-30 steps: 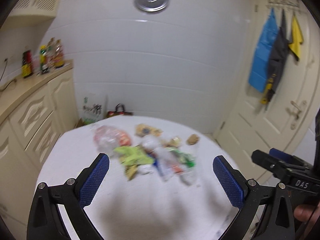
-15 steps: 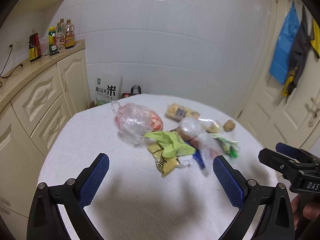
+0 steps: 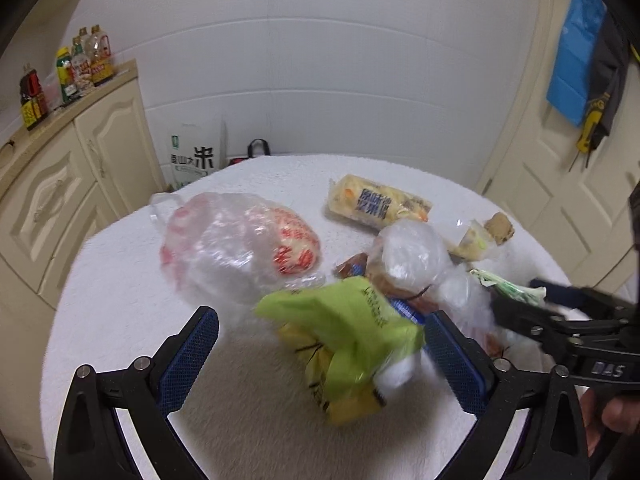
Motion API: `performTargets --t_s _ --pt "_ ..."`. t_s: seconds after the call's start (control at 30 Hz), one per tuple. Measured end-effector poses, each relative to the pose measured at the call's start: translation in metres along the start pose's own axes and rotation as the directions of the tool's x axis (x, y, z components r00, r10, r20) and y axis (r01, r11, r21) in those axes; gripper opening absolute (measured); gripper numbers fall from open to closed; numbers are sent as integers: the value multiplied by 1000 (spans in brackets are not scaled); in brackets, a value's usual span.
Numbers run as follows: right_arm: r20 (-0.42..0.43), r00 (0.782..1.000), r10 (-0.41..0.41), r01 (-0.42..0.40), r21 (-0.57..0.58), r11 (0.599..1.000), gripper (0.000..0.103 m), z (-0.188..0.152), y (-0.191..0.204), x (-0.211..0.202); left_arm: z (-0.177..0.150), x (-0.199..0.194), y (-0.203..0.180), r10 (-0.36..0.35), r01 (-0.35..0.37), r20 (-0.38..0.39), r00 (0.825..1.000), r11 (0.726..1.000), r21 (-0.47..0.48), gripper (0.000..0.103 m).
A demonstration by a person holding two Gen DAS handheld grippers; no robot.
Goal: Collect trash
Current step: 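Grasp the green snack packet with the left tool while the right grasps the white-green printed bag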
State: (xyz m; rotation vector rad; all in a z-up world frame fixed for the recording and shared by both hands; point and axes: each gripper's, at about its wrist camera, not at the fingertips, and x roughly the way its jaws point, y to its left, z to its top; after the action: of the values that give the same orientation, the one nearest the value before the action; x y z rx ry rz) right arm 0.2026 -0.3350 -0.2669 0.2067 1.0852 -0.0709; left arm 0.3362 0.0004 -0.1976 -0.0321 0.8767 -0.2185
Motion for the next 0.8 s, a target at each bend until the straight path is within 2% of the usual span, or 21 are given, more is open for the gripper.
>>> performTargets --t_s 0.07,0.1,0.13,0.17,0.37,0.53,0.6,0.7,0.8 --pt "-10 999 36 -36 13 999 74 0 -3 5 1 8 -1 -31 31 -3 1000 999 9 85" --pt "-7 999 43 -43 14 999 67 0 -3 6 3 14 -2 -35 35 -12 999 999 18 75" --pt "-2 999 53 -53 12 999 65 0 -3 6 4 19 -4 -47 48 -28 999 998 28 64" --pt "0 999 52 -52 8 999 64 0 -2 6 4 24 -4 -64 65 -40 997 997 30 59" --pt "22 996 88 -88 10 996 52 -4 -5 -6 3 22 1 -87 87 -18 996 996 20 48" --pt "26 996 90 -91 16 996 50 -9 -7 -12 -3 16 16 -102 102 6 995 995 3 40" --pt "22 996 88 -89 12 996 54 -9 -8 -11 -6 15 18 -104 104 13 994 995 4 40" --pt "-13 999 39 -39 25 999 69 -3 -10 5 -8 19 20 -89 89 10 996 996 12 41" --pt "1 999 45 -45 33 998 68 0 -14 12 -17 10 13 -86 86 11 996 996 12 40"
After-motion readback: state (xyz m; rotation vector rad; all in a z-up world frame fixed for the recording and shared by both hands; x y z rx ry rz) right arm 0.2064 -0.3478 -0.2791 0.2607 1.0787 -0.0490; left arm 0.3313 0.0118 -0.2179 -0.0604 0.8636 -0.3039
